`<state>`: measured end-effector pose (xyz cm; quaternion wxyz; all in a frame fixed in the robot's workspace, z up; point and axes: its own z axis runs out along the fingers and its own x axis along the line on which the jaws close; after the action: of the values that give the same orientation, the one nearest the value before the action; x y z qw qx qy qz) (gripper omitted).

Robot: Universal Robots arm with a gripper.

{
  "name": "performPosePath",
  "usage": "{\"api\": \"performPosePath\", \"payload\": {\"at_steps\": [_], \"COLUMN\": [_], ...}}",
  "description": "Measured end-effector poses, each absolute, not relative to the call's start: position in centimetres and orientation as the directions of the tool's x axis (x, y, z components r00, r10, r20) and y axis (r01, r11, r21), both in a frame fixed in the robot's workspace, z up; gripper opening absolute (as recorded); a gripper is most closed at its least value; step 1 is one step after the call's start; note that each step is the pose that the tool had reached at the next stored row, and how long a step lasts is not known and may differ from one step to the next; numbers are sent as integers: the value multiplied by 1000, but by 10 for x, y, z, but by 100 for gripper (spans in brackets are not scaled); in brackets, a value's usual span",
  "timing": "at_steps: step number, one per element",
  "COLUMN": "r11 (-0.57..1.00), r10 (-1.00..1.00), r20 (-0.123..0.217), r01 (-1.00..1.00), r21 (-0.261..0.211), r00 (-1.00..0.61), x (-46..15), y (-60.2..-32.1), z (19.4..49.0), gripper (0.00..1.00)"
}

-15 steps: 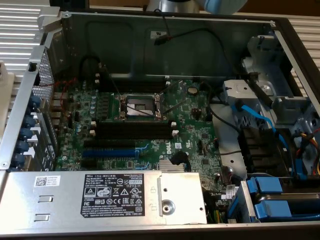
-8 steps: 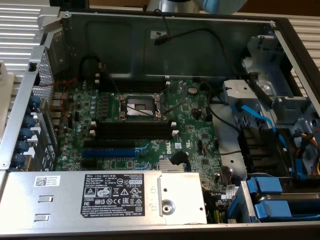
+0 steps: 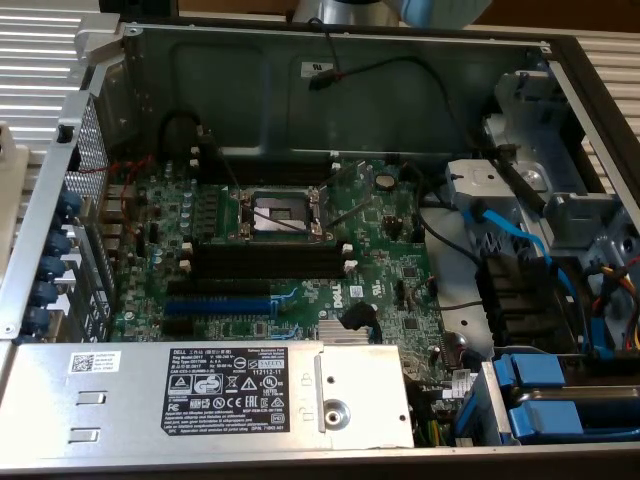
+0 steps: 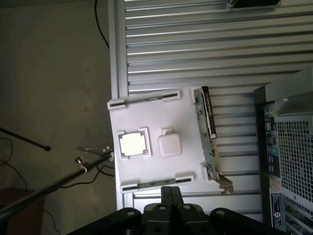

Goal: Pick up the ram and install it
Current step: 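Reach for the ram, then pick up the ram and move it above insertion slot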

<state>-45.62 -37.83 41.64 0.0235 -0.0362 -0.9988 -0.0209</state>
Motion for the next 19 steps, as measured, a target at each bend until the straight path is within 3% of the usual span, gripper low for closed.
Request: {"api": "performPosePath", "payload": {"at_steps": [19], "r11": [999], "r10": [28], "r20": [49], "r01": [30], "r21": [40], "r00": [-998], "x": [-459], "y": [-378], "z": [415], "gripper": [11]}}
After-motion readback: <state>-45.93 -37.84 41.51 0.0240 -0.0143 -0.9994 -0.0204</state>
